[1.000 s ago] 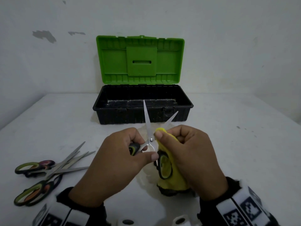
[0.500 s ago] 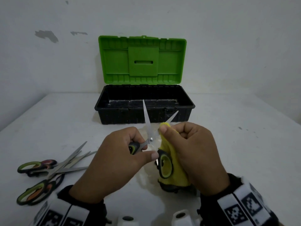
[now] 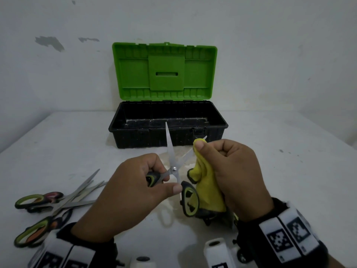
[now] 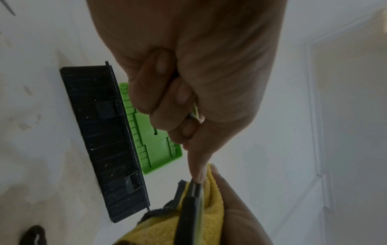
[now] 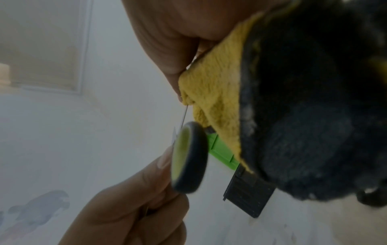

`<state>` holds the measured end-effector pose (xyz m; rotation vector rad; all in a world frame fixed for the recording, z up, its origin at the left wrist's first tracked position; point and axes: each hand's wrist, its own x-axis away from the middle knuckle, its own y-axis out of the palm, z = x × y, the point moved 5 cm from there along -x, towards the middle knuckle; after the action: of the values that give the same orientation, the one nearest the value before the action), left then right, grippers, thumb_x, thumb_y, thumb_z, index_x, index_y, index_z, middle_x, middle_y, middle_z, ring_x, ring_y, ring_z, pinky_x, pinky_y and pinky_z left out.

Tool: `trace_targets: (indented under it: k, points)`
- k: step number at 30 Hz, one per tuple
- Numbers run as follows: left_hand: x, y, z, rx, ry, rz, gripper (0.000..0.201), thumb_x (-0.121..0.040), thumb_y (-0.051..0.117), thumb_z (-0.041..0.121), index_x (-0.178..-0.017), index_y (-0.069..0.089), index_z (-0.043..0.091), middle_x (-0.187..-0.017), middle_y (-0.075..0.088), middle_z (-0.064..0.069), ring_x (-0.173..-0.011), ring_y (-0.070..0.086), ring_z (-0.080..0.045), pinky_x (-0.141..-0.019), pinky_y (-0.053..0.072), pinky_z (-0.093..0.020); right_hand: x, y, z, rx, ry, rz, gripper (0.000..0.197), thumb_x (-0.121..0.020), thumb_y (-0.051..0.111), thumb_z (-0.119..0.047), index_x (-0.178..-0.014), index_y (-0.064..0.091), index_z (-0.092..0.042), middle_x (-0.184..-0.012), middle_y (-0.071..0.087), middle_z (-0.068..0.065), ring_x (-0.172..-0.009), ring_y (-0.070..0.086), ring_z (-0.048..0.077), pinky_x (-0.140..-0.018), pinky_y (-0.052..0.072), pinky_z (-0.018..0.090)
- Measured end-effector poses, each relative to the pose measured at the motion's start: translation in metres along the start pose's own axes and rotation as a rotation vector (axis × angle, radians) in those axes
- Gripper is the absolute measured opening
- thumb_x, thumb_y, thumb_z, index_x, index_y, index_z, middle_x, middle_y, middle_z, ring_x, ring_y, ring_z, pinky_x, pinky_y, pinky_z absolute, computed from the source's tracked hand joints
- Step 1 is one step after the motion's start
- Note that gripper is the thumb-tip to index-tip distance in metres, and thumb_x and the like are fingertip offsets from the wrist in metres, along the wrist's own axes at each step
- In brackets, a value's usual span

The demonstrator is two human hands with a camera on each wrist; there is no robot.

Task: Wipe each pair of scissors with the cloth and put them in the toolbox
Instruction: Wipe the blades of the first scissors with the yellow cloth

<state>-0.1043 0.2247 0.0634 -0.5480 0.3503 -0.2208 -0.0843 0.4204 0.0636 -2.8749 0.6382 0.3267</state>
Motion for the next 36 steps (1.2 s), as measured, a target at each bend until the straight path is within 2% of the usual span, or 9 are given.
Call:
trace_targets:
  k: [2, 5, 9, 13, 17, 20, 31, 33, 36]
  points:
    - [0.0, 0.0, 0.0, -0.008, 0.002, -0.001, 0.028, -0.063, 0.084, 0.041, -0.067, 0.062, 0.024, -0.061, 0.062, 0.008, -0.049, 0.052, -0.004, -0.05, 0.044, -0.014, 0.001, 0.001, -0.001, 0.017, -0.019, -0.015, 0.028, -0.082, 0.076, -0.039, -0.07, 0.072, -0.014, -0.063, 0.072, 0.006, -0.061, 0.071, 0.023, -0.059, 0.06, 0.037]
    - [0.001, -0.002, 0.0, 0.004, -0.001, -0.009, 0.028, -0.063, 0.085, 0.039, -0.066, 0.062, 0.025, -0.056, 0.059, 0.008, -0.047, 0.049, -0.003, -0.048, 0.042, -0.014, 0.008, 0.007, -0.005, 0.074, -0.054, -0.08, 0.024, -0.082, 0.075, -0.039, -0.069, 0.072, -0.019, -0.061, 0.071, -0.004, -0.055, 0.063, 0.005, -0.053, 0.051, 0.018]
    - [0.001, 0.0, 0.001, -0.004, 0.012, -0.017, 0.028, -0.063, 0.083, 0.042, -0.067, 0.062, 0.025, -0.058, 0.06, 0.008, -0.047, 0.049, -0.002, -0.049, 0.043, -0.014, -0.002, -0.003, -0.003, -0.001, -0.011, 0.005, 0.028, -0.081, 0.078, -0.037, -0.07, 0.072, -0.011, -0.062, 0.072, 0.005, -0.055, 0.068, 0.017, -0.057, 0.058, 0.032]
    - [0.001, -0.001, 0.002, -0.009, 0.007, -0.015, 0.029, -0.063, 0.084, 0.041, -0.066, 0.061, 0.024, -0.056, 0.058, 0.007, -0.045, 0.047, -0.003, -0.048, 0.042, -0.014, 0.003, 0.001, -0.006, 0.025, -0.022, -0.047, 0.029, -0.083, 0.076, -0.038, -0.072, 0.073, -0.012, -0.063, 0.072, 0.009, -0.06, 0.069, 0.028, -0.059, 0.058, 0.039]
    - [0.002, -0.002, 0.003, -0.027, 0.012, -0.017, 0.029, -0.062, 0.084, 0.042, -0.067, 0.06, 0.025, -0.053, 0.056, 0.009, -0.046, 0.046, -0.004, -0.048, 0.042, -0.014, -0.003, -0.005, -0.004, 0.004, -0.004, -0.01, 0.029, -0.081, 0.077, -0.037, -0.072, 0.072, -0.01, -0.061, 0.072, 0.01, -0.056, 0.071, 0.02, -0.057, 0.06, 0.034]
    - [0.003, -0.002, 0.003, -0.027, 0.009, -0.012, 0.03, -0.062, 0.083, 0.043, -0.066, 0.059, 0.025, -0.055, 0.057, 0.008, -0.046, 0.047, -0.004, -0.048, 0.042, -0.014, -0.003, -0.005, -0.007, -0.016, -0.015, -0.01, 0.03, -0.084, 0.075, -0.037, -0.071, 0.071, -0.01, -0.061, 0.071, 0.013, -0.058, 0.071, 0.03, -0.059, 0.061, 0.044]
    - [0.005, -0.004, 0.001, -0.09, -0.094, 0.082, 0.029, -0.064, 0.084, 0.042, -0.068, 0.059, 0.027, -0.056, 0.058, 0.007, -0.05, 0.051, 0.002, -0.044, 0.038, -0.012, -0.011, -0.013, -0.011, -0.014, -0.009, -0.001, 0.03, -0.084, 0.076, -0.035, -0.071, 0.07, -0.008, -0.061, 0.071, 0.017, -0.06, 0.072, 0.035, -0.064, 0.06, 0.055]
    - [0.004, -0.006, 0.001, -0.1, -0.103, 0.106, 0.03, -0.065, 0.083, 0.042, -0.068, 0.059, 0.027, -0.055, 0.056, 0.004, -0.051, 0.051, 0.003, -0.045, 0.039, -0.011, -0.003, -0.008, -0.011, 0.04, -0.037, -0.075, 0.027, -0.084, 0.076, -0.036, -0.074, 0.072, -0.011, -0.061, 0.072, 0.011, -0.06, 0.073, 0.029, -0.065, 0.061, 0.05]
    - [0.004, -0.002, 0.005, -0.133, -0.094, 0.119, 0.03, -0.066, 0.084, 0.041, -0.07, 0.057, 0.028, -0.057, 0.055, 0.007, -0.054, 0.051, 0.008, -0.046, 0.037, -0.008, 0.005, 0.005, -0.011, 0.13, -0.092, -0.146, 0.021, -0.082, 0.076, -0.037, -0.073, 0.072, -0.019, -0.061, 0.072, -0.008, -0.056, 0.066, 0.002, -0.056, 0.055, 0.019]
